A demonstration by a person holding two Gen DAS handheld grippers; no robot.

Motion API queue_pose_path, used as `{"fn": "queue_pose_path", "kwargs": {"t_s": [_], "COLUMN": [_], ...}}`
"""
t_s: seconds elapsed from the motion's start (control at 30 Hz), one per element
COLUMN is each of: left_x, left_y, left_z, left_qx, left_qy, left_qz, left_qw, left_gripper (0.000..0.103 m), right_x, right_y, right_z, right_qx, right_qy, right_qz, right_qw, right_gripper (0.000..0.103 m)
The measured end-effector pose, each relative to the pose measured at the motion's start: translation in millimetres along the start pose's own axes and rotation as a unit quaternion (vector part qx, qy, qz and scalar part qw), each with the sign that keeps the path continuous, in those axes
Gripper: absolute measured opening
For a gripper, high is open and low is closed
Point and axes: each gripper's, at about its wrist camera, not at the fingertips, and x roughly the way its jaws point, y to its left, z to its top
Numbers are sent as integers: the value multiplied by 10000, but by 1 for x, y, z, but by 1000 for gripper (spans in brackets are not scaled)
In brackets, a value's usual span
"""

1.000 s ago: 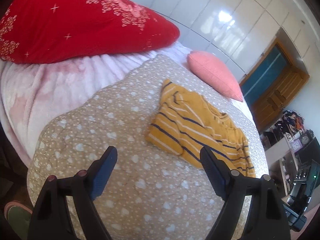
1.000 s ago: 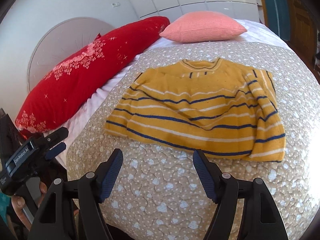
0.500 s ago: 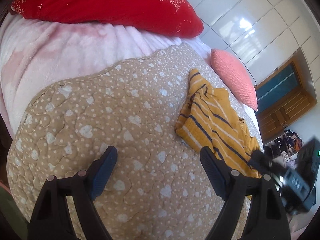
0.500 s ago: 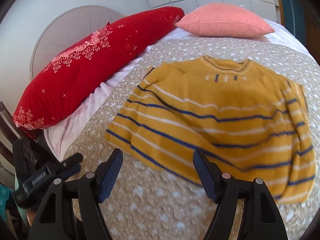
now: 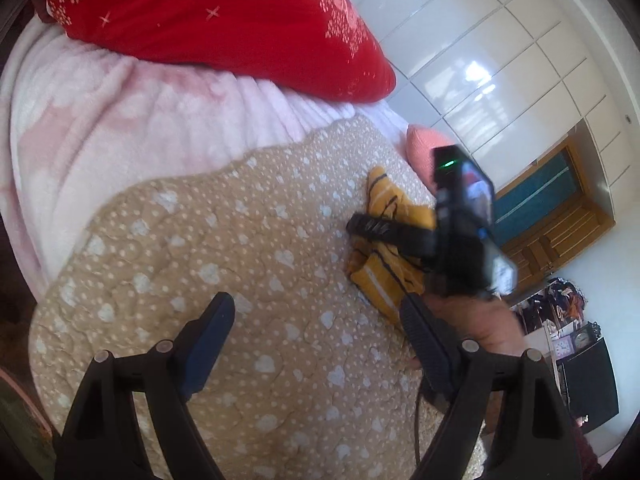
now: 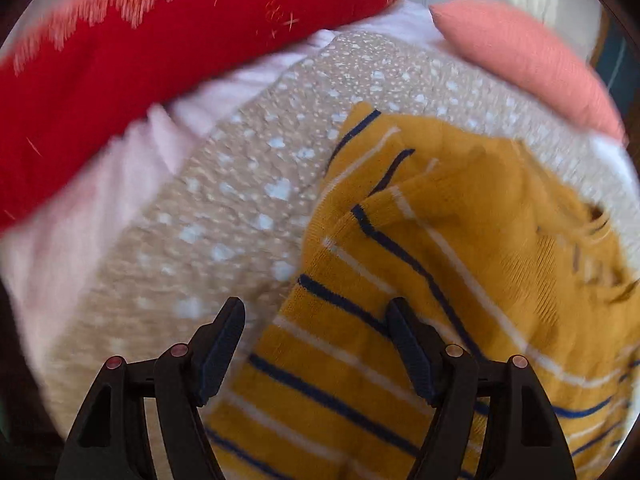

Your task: Fold small clothes

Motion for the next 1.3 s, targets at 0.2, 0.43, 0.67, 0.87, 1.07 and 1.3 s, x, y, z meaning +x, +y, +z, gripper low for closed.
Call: {"fn": "queue_pose_path", "kwargs": {"t_s": [0.2,0.43,0.67,0.87,1.07,1.3], "left_x": [-15,-27,-7,11,21,30], "left_y": [-5,-42,-88,-122,-139,-163], "left_z": [3,-6,-38,-62,-78,-95], "left_qx": [13,462,1086,1545,1898,2165], "left_qy": [-101,-143,237,575,696,959], "left_qz": [7,85,120,155,321,250], "left_qw": [9999,9988,9937,9862,9788,9712], "left_gripper": [84,84,84,84,84,84], "right_x": [-15,-85,-110,-83,-126,-119], "right_y": [-18,-149,-318,-374,-387,-347], "right_z": [-8,-34,-143,-234,-253,-233], "right_qx": [38,1674,3374,4182,4218,3557], "right_qy": [-227,-1076,-1411,-1223,-1728,-1556], "right_qz": [-149,978,941,1499,1384,1781], "right_qw": [9996,9751,9260,8875,8793,9042], "right_gripper": [21,20,19,35,61,58]}}
